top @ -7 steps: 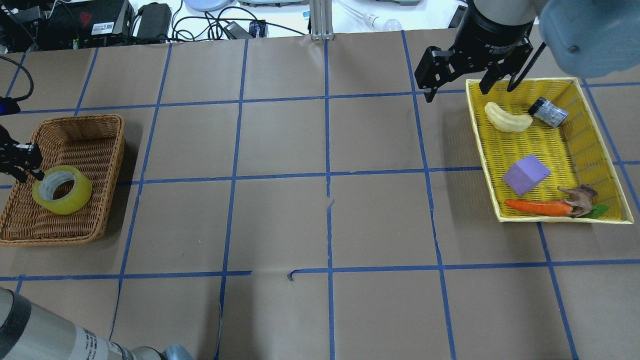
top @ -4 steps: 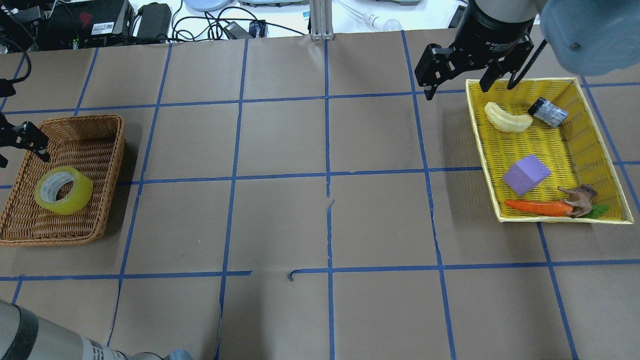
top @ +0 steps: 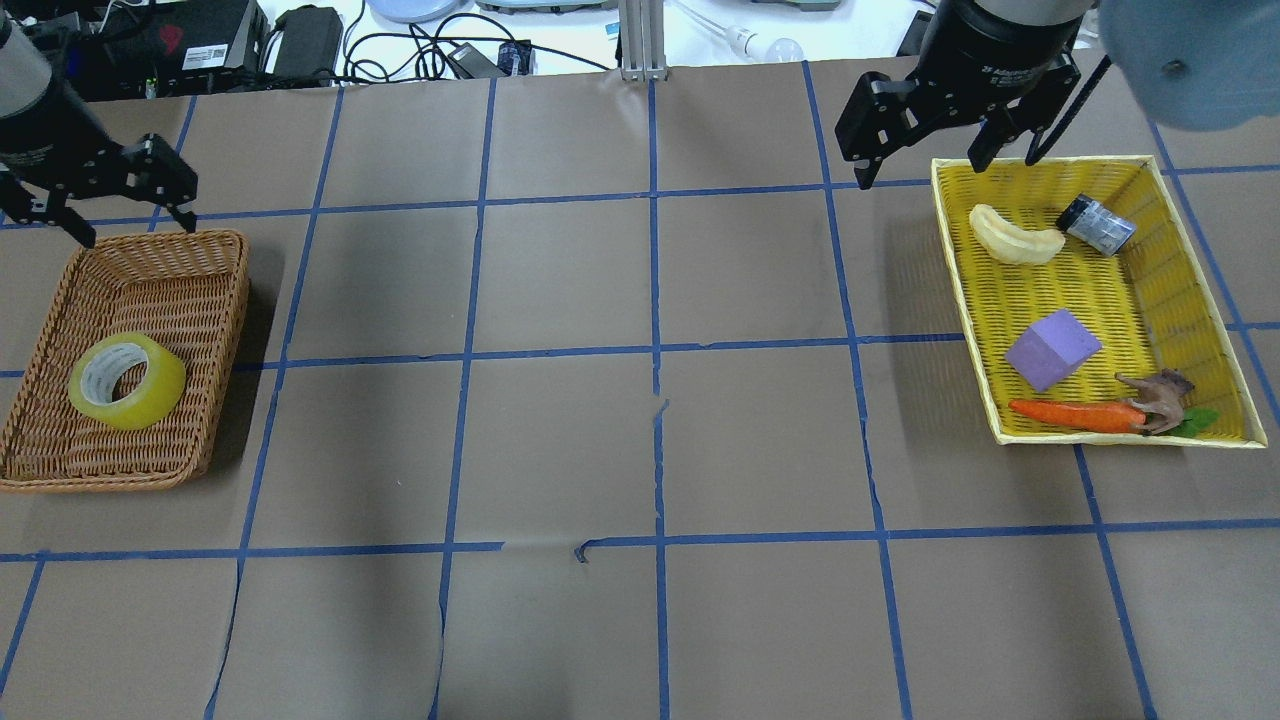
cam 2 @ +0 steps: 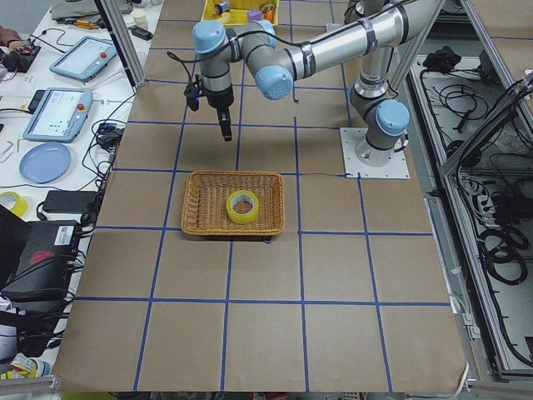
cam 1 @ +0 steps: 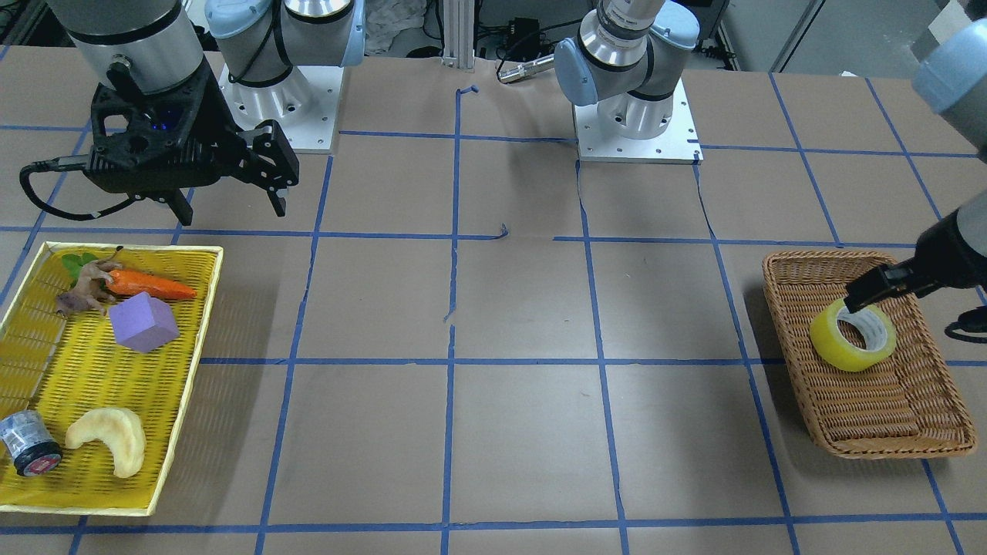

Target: Transfer tape with both arms

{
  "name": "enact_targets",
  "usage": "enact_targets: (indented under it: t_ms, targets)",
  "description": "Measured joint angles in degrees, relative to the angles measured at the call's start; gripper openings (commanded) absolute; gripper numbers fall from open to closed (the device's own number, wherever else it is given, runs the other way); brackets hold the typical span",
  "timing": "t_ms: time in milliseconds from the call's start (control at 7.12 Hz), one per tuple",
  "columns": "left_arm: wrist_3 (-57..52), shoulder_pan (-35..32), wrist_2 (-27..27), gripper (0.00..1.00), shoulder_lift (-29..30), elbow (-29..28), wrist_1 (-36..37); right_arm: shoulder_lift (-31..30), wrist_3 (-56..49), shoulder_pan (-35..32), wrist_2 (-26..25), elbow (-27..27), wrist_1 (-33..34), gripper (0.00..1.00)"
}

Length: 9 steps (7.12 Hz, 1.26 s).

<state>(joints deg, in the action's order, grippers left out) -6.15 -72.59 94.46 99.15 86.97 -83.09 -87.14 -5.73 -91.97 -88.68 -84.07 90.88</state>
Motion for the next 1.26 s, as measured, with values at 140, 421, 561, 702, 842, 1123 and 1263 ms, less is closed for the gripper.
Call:
enact_targets:
  t_ms: [140, 421, 561, 702, 842, 1123, 1263]
  targets:
    - [3.59, -5.15, -1.16, 1.00, -1.67, 0.18, -0.17, 0.00, -0.10, -0.08, 0.17, 0.19, -0.44, 1.00]
    - [7.08, -14.25, -3.65, 1.00, -3.18, 0.22, -0.15, -0.89, -0.54, 0.09, 0.12, 0.10, -1.44, 1.00]
    - [7.55, -17.36, -4.63, 1.00, -3.45, 0.19, -0.12, -1.24, -0.68, 0.05, 0.17, -0.12, -1.45, 1.00]
    - [7.84, -19.17, -6.34, 1.00, -3.59, 0.31, -0.13, -1.36, -0.74, 0.03, 0.18, -0.32, -1.33, 1.00]
    - [7.84, -19.97, -7.92, 1.00, -3.75, 0.43, -0.14, -1.36, -0.75, 0.04, 0.14, -0.42, -1.31, 1.00]
    - [7.34, -19.92, -8.63, 1.00, -4.05, 0.51, -0.31, -1.37, -0.70, 0.10, -0.19, -0.47, -1.46, 1.00]
    - [7.19, -19.67, -8.63, 1.00, -4.24, 0.52, -0.64, -1.36, -0.69, 0.12, -0.29, -0.48, -1.62, 1.00]
